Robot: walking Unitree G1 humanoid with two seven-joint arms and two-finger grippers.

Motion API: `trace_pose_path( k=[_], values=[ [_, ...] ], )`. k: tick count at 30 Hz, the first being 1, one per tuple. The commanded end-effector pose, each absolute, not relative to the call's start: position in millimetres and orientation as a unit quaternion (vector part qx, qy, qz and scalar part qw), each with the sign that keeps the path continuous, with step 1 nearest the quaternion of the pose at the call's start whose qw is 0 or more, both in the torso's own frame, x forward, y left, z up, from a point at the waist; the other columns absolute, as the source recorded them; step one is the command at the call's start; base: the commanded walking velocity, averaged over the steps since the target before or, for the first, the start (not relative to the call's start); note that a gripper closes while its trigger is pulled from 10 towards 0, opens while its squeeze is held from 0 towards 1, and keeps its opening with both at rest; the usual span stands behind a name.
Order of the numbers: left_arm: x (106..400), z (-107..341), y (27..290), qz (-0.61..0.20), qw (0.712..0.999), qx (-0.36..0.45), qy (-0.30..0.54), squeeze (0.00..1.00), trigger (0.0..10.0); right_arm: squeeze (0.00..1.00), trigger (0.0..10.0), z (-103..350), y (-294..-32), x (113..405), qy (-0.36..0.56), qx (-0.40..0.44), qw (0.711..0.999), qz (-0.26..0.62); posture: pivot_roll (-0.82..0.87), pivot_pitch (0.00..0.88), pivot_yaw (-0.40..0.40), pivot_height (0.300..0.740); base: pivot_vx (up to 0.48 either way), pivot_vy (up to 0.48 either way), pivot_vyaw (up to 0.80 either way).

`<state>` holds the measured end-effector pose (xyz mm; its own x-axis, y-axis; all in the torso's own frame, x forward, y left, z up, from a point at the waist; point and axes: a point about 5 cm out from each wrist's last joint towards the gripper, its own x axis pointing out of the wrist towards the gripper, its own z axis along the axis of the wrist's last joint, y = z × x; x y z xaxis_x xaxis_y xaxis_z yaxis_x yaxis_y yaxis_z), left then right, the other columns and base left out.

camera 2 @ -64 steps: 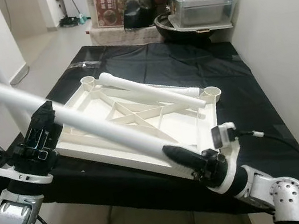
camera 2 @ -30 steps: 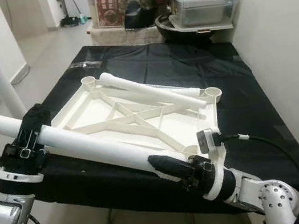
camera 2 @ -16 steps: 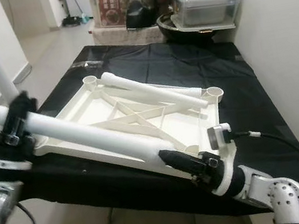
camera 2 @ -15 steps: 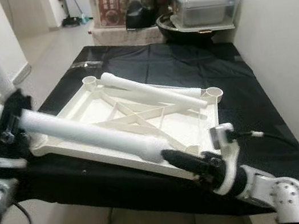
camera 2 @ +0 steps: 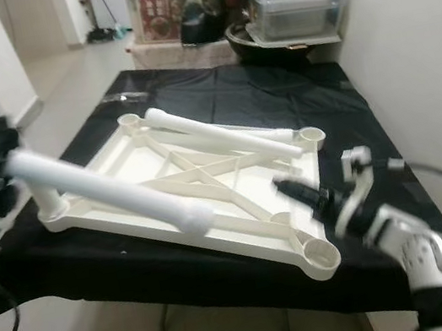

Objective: Building children table

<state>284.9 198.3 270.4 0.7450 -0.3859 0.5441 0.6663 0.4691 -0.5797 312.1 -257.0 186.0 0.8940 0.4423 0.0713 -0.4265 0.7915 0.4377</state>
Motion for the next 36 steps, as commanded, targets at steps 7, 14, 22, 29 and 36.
trace_pose_path(
  k=[7, 14, 22, 29, 36],
  values=[
    [301, 282, 165, -0.325, 0.876, -0.315, -0.165, 0.00, 10.0, 0.00, 10.0, 223, -237, 332, -0.083, 0.164, 0.973, 0.137, 0.03, 0.000, -0.042, 0.740, 0.000, 0.000, -0.61],
    [310, 287, 153, -0.317, 0.896, -0.260, -0.168, 0.00, 10.0, 0.00, 10.0, 224, -202, 333, -0.113, 0.113, 0.978, 0.135, 0.02, 0.000, -0.033, 0.740, 0.000, 0.000, -0.79],
    [319, 304, 140, -0.310, 0.905, -0.215, -0.196, 0.00, 10.0, 0.00, 10.0, 228, -173, 330, -0.141, 0.124, 0.968, 0.165, 0.02, 0.000, -0.028, 0.740, 0.000, 0.000, -0.70],
    [322, 325, 135, -0.321, 0.899, -0.191, -0.229, 0.00, 10.0, 0.00, 10.0, 244, -158, 327, -0.175, 0.124, 0.959, 0.186, 0.02, 0.000, -0.027, 0.740, 0.000, 0.000, -0.77],
    [325, 350, 131, -0.339, 0.886, -0.176, -0.263, 0.00, 10.0, 0.00, 10.0, 264, -147, 327, -0.207, 0.108, 0.951, 0.205, 0.02, 0.000, -0.021, 0.740, 0.000, 0.000, -0.77]
  ],
)
